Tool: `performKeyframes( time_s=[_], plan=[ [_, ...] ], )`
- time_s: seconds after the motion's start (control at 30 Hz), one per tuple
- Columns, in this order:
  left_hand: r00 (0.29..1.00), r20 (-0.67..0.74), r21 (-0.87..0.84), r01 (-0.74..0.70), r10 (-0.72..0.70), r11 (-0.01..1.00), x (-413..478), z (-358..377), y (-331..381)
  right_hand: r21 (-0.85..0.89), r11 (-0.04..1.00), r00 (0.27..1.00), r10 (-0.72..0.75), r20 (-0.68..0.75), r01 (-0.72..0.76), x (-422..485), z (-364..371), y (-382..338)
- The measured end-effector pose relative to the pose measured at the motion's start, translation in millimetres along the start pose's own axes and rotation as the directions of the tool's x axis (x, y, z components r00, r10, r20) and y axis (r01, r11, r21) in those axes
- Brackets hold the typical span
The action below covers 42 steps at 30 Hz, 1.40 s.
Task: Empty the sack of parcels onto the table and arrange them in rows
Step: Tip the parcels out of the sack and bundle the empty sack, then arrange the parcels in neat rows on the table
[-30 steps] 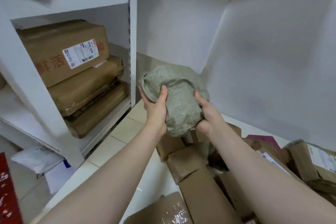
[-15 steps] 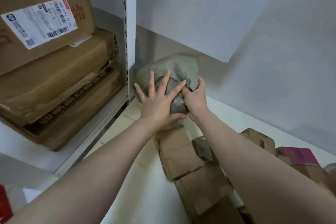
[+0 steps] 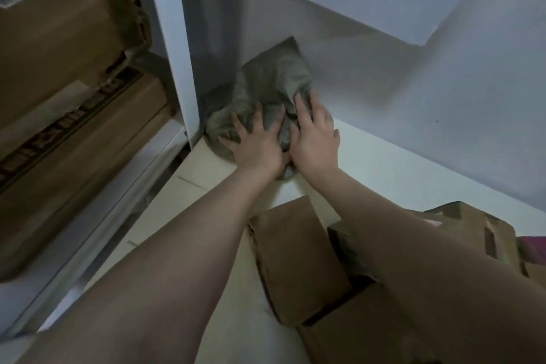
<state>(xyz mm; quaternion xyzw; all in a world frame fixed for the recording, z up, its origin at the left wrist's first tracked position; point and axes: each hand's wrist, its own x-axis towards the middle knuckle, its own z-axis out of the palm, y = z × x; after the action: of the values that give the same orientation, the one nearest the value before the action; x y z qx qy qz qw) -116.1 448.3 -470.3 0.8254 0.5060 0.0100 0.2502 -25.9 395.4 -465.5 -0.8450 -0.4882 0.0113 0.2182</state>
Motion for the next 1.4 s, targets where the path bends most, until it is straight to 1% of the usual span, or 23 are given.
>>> performKeyframes(
  time_s=[0.07,0.1,0.17,0.23,0.3,0.37,0.47,0.53,0.63,0.73,0.83,0.9,1.0,1.1,1.2,1.3,1.37,1.4],
  plan=[
    [0.995,0.098,0.01,0.02,-0.021,1.0,13,-2,1,0.023,0.999,0.98,0.03,0.195,-0.035,9,-2,8],
    [0.99,0.137,0.004,0.023,-0.024,1.0,16,-4,0,0.052,0.998,0.965,0.025,0.261,-0.04,13,-7,10],
    [0.988,0.155,-0.029,0.022,-0.018,0.999,14,-8,-2,0.058,0.998,0.948,0.012,0.319,-0.032,14,-25,7],
    [0.996,0.088,-0.001,0.003,-0.003,1.0,0,-12,0,0.013,1.0,0.946,0.023,0.323,-0.029,3,-48,3],
    [0.999,-0.032,0.074,-0.024,0.027,0.997,-18,-18,5,-0.035,0.999,0.948,0.045,0.316,-0.036,-18,-71,0],
    [0.993,-0.118,0.108,-0.019,0.032,0.994,-37,-30,12,-0.087,0.995,0.943,0.068,0.327,-0.041,-42,-94,-1],
    [0.984,-0.173,0.109,-0.014,0.033,0.994,-73,-54,29,-0.142,0.986,0.926,0.129,0.354,-0.083,-78,-130,4],
    [0.982,-0.178,0.097,-0.047,0.064,0.994,-106,-65,44,-0.152,0.982,0.92,0.161,0.357,-0.113,-103,-154,8],
    [0.982,-0.129,0.133,-0.122,0.139,0.984,-167,-73,70,-0.185,0.975,0.918,0.186,0.352,-0.127,-146,-193,13],
    [0.971,-0.08,0.164,-0.21,0.225,0.964,-235,-71,104,-0.183,0.971,0.927,0.205,0.315,-0.153,-197,-233,21],
    [0.949,-0.035,0.113,-0.308,0.314,0.945,-302,-60,142,-0.178,0.971,0.942,0.206,0.265,-0.162,-253,-272,37],
    [0.921,0.007,0.075,-0.389,0.39,0.918,-345,-50,166,-0.183,0.965,0.946,0.227,0.232,-0.187,-291,-297,53],
    [0.855,0.054,0.071,-0.518,0.516,0.852,-402,-29,197,-0.151,0.96,0.947,0.262,0.185,-0.236,-348,-331,84],
    [0.804,0.09,0.094,-0.595,0.588,0.798,-448,-3,220,-0.165,0.934,0.931,0.34,0.131,-0.317,-403,-357,117],
    [0.739,0.224,0.193,-0.672,0.635,0.715,-487,20,235,-0.17,0.893,0.889,0.439,0.133,-0.416,-458,-373,148],
    [0.663,0.348,0.28,-0.748,0.663,0.601,-514,42,247,-0.245,0.851,0.85,0.505,0.147,-0.464,-502,-380,176],
    [0.642,0.383,0.347,-0.766,0.664,0.541,-523,60,255,-0.317,0.827,0.822,0.536,0.192,-0.465,-519,-378,190],
    [0.643,0.392,0.383,-0.764,0.658,0.519,-524,69,257,-0.333,0.821,0.811,0.545,0.212,-0.464,-523,-375,195]
  ],
)
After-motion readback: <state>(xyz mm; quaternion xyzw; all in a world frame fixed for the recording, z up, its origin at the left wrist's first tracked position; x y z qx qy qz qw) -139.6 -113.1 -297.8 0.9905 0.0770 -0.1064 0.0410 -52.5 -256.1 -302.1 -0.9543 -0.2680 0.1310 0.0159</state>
